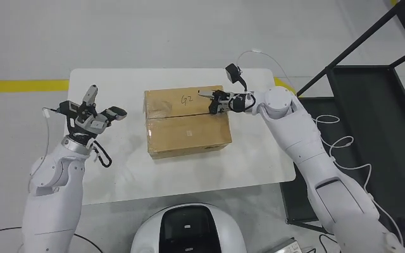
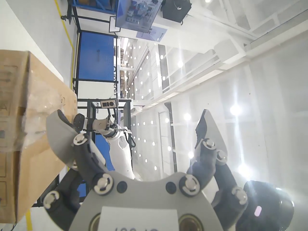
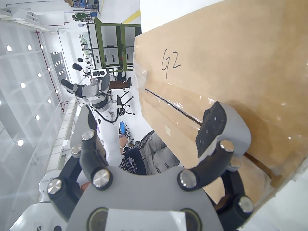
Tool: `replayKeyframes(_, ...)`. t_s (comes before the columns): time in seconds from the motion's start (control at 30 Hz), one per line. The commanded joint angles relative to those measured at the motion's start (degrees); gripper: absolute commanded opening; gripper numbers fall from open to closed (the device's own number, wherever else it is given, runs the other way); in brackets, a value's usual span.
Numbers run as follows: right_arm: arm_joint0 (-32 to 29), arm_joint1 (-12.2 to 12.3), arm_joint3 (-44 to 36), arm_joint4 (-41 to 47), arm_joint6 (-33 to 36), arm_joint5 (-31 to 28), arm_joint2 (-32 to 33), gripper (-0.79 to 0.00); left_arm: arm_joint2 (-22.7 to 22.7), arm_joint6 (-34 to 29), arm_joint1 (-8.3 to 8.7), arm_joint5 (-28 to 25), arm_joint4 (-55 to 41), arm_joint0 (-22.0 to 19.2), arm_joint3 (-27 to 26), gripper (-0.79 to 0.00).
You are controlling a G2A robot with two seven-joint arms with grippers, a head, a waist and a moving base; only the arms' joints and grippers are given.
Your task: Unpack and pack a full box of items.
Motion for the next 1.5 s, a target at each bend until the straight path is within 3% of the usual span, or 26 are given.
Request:
replayKeyframes(0.0,0.4,-0.2,0.2,0.4,0.2,-0.6,-0.3,0.000,-1.6,0.9,0.20,1.9,-0.9,-0.4,0.8,0.000)
replayKeyframes(0.13,1.3,-0.6,0.8,1.2,0.7,-1.6,-1.0,0.000,-4.2,3.4,0.47,2.5,-2.0,-2.3,3.7,0.000)
replayKeyframes(0.33,3.6,-1.7,0.2,1.7,1.6,-2.1,-3.6,0.000,-6.5,6.5,1.01,4.4,-1.2,-8.1,12.4,0.000)
replayKeyframes(0.47,5.8,-3.1,0.2,3.1,1.8,-1.6,-6.7,0.000,-8.4,4.0,2.00,8.4,1.5,-11.8,17.9,0.000)
replayKeyframes(0.67,9.8,-6.3,2.7,7.3,2.5,-2.0,-12.2,0.000,-12.3,-1.9,3.89,14.1,5.1,-14.2,21.5,0.000)
replayKeyframes(0.9,13.8,-10.1,6.7,9.4,0.9,-2.3,-18.0,0.000,-14.9,-9.8,5.25,18.6,4.5,-12.4,20.2,0.000)
replayKeyframes(1.03,15.8,-12.5,10.7,10.4,-1.5,-3.4,-20.7,0.000,-15.1,-13.1,5.49,18.9,2.9,-9.0,16.6,0.000)
replayKeyframes(1.3,19.3,-16.7,20.0,11.2,-2.7,-3.2,-24.3,0.000,-17.6,-14.1,5.43,19.7,-5.9,-2.9,8.9,0.000)
replayKeyframes(1.47,20.8,-18.2,24.6,9.6,-3.4,-1.7,-25.3,0.000,-17.8,-14.0,5.43,19.7,-6.4,-2.5,8.4,0.000)
